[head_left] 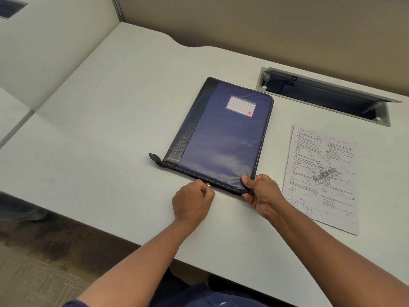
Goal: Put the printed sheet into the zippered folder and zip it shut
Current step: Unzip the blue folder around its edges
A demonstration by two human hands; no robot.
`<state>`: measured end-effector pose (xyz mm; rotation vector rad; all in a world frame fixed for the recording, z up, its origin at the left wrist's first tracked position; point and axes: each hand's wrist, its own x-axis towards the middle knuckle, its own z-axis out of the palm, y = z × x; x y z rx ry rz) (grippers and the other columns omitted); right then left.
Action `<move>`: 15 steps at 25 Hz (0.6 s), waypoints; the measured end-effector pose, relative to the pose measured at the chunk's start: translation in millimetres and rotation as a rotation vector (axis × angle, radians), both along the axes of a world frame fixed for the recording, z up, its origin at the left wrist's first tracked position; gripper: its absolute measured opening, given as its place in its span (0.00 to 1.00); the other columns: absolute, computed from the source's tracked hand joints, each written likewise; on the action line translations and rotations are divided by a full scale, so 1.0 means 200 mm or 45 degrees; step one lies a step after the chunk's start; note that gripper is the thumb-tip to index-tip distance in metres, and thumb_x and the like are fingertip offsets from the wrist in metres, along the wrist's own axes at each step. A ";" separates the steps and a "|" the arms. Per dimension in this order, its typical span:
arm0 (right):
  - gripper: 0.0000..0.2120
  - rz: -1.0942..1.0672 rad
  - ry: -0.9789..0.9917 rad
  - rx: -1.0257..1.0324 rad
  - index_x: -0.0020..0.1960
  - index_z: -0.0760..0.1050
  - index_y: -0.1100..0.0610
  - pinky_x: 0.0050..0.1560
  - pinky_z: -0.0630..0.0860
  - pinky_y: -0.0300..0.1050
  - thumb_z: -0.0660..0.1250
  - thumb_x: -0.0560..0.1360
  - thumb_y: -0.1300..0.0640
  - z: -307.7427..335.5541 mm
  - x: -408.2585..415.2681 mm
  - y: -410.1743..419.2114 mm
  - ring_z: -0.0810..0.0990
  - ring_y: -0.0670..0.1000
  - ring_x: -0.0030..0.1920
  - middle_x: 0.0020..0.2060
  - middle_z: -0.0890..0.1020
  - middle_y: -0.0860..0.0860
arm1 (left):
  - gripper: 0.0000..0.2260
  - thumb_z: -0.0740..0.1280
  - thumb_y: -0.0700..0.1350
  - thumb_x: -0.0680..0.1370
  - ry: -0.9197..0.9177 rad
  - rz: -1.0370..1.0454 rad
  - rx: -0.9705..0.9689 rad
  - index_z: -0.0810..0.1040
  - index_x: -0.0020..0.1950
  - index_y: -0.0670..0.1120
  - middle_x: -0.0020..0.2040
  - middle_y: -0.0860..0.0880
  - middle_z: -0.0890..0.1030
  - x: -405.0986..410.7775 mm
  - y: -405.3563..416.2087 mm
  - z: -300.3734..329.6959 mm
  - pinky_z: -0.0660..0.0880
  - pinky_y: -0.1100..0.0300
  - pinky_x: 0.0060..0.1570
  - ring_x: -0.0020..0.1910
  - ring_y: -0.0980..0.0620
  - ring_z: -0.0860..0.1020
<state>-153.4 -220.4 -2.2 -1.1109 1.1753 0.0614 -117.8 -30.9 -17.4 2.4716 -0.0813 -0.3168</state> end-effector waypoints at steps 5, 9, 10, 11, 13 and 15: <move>0.17 -0.004 -0.001 -0.009 0.39 0.67 0.53 0.26 0.78 0.40 0.75 0.74 0.62 0.00 0.00 -0.02 0.80 0.46 0.28 0.34 0.81 0.51 | 0.08 0.67 0.50 0.75 -0.025 0.156 0.008 0.79 0.38 0.49 0.35 0.52 0.82 0.15 0.17 0.00 0.75 0.55 0.39 0.37 0.45 0.80; 0.17 -0.014 0.009 -0.044 0.38 0.67 0.53 0.25 0.77 0.40 0.75 0.74 0.62 0.01 -0.02 -0.05 0.80 0.47 0.28 0.32 0.81 0.51 | 0.08 0.67 0.50 0.74 -0.052 0.291 0.067 0.78 0.36 0.51 0.35 0.51 0.82 0.29 0.34 0.00 0.72 0.56 0.38 0.38 0.42 0.79; 0.18 -0.014 0.009 -0.047 0.38 0.67 0.53 0.25 0.77 0.40 0.75 0.74 0.62 0.01 -0.02 -0.06 0.80 0.47 0.29 0.32 0.81 0.50 | 0.08 0.66 0.50 0.74 -0.051 0.304 0.087 0.77 0.36 0.51 0.34 0.51 0.82 0.32 0.38 0.00 0.71 0.57 0.38 0.38 0.42 0.79; 0.18 -0.015 0.011 -0.048 0.38 0.66 0.53 0.25 0.77 0.40 0.75 0.74 0.62 0.02 -0.03 -0.06 0.80 0.47 0.29 0.32 0.81 0.50 | 0.08 0.66 0.50 0.74 -0.052 0.301 0.103 0.77 0.36 0.51 0.34 0.53 0.81 0.33 0.41 0.00 0.71 0.57 0.37 0.38 0.43 0.79; 0.18 -0.012 0.019 -0.053 0.38 0.66 0.53 0.25 0.77 0.39 0.75 0.75 0.62 0.02 -0.03 -0.06 0.80 0.48 0.30 0.33 0.81 0.51 | 0.07 0.65 0.49 0.74 -0.045 0.265 0.132 0.78 0.36 0.52 0.33 0.54 0.81 0.35 0.45 0.01 0.72 0.57 0.37 0.38 0.44 0.79; 0.18 -0.009 0.024 -0.055 0.38 0.66 0.53 0.25 0.77 0.40 0.75 0.75 0.62 0.02 -0.04 -0.06 0.80 0.48 0.32 0.34 0.81 0.51 | 0.06 0.65 0.49 0.74 -0.034 0.235 0.138 0.78 0.37 0.52 0.35 0.54 0.82 0.37 0.46 0.02 0.75 0.56 0.38 0.39 0.45 0.80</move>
